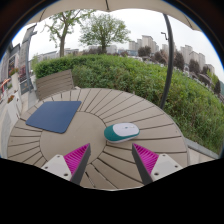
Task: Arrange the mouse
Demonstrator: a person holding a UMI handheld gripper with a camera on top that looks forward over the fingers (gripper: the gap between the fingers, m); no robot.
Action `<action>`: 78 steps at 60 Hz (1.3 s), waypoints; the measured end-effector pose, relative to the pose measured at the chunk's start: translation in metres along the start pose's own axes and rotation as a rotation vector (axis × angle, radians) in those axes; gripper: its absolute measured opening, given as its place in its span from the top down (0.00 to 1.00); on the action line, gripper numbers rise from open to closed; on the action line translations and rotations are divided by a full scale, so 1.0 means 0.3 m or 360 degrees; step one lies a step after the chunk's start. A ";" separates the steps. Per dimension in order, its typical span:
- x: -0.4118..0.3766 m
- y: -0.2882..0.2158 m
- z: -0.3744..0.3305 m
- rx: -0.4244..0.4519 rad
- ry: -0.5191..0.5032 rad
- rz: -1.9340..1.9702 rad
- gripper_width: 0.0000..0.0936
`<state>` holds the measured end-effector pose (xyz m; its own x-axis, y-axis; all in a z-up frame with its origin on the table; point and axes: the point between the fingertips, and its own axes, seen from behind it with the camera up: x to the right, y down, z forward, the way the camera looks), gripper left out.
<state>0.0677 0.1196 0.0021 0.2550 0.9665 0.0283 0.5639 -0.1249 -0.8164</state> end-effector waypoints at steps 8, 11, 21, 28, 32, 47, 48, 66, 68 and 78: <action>-0.002 -0.041 0.104 -0.0033 -0.0036 0.0041 0.09; 0.001 -0.054 0.143 -0.0050 -0.0041 0.0064 0.08; -0.003 -0.119 0.249 -0.0078 -0.0092 0.0099 0.09; -0.010 -0.150 0.311 -0.0109 -0.0096 0.0060 0.09; -0.019 -0.162 0.331 -0.0125 -0.0098 0.0042 0.09; -0.018 -0.172 0.362 -0.0132 -0.0052 0.0012 0.25; -0.009 -0.173 0.364 -0.0132 -0.0036 0.0006 0.36; -0.158 -0.406 0.294 -0.0117 -0.0112 -0.0005 0.53; -0.213 -0.474 0.286 -0.0083 -0.0126 -0.0024 0.53; -0.510 -0.611 0.297 -0.0021 -0.0251 -0.0007 0.53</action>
<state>-0.1447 0.0144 0.0962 0.1266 0.9902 -0.0597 0.5754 -0.1224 -0.8087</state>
